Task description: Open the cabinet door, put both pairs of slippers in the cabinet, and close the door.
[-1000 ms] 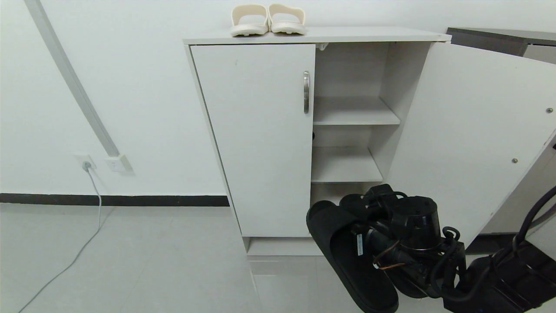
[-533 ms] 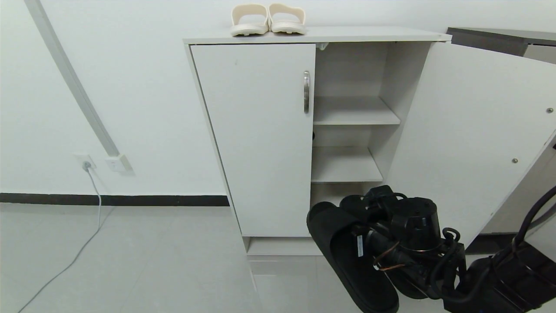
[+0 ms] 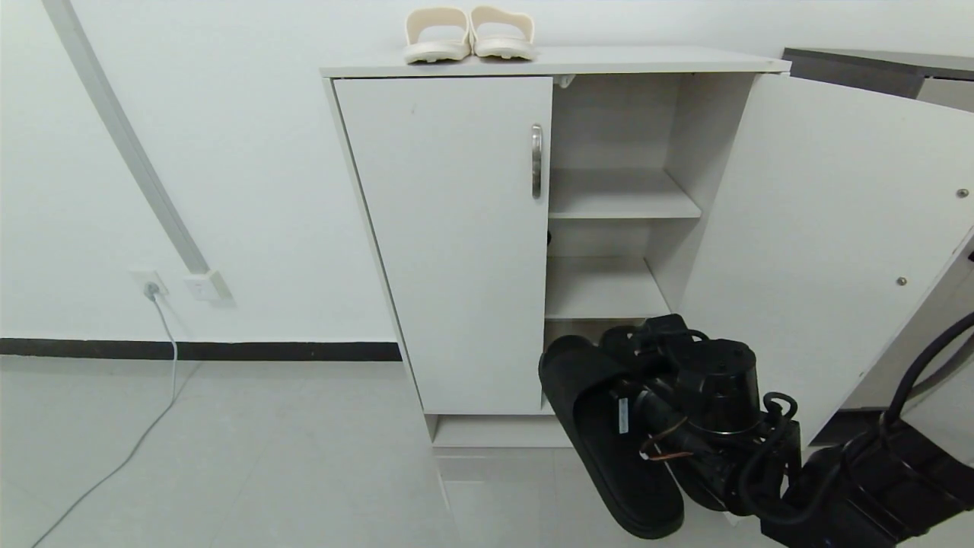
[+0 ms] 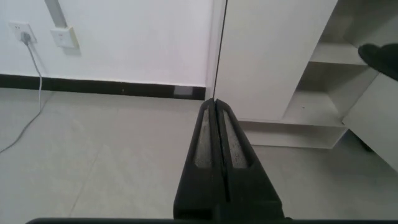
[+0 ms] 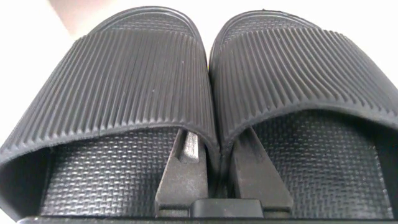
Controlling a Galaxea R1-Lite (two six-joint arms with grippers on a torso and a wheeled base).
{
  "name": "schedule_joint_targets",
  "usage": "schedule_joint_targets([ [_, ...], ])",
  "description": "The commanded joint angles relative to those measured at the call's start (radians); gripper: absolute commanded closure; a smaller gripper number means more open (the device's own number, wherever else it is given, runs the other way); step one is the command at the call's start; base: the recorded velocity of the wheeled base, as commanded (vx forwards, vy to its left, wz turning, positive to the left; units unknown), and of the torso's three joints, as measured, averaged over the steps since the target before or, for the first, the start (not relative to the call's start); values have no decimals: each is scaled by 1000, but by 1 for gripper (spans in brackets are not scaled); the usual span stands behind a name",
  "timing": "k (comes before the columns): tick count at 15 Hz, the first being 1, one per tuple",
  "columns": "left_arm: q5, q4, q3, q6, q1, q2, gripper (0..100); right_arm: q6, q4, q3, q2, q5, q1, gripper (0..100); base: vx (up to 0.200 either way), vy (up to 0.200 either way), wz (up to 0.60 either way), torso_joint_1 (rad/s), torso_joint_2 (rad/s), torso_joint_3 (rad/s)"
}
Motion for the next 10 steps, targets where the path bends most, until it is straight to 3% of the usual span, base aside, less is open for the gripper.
schedule_joint_targets([
  [1,-2,-1,0,-6,0,-3,100,-3,8,-99,51,-104,9,100,0,0,0,0,0,0],
  [3,-11,1,1,-3,0,-3,100,5,76,-193,70,-251,4,100,0,0,0,0,0,0],
  [7,-11,-1,0,-1,0,-3,100,13,94,-257,120,-299,-2,100,0,0,0,0,0,0],
  [10,-11,-1,0,-5,0,-3,100,14,92,-262,130,-300,-2,100,0,-200,0,-1,1,4],
])
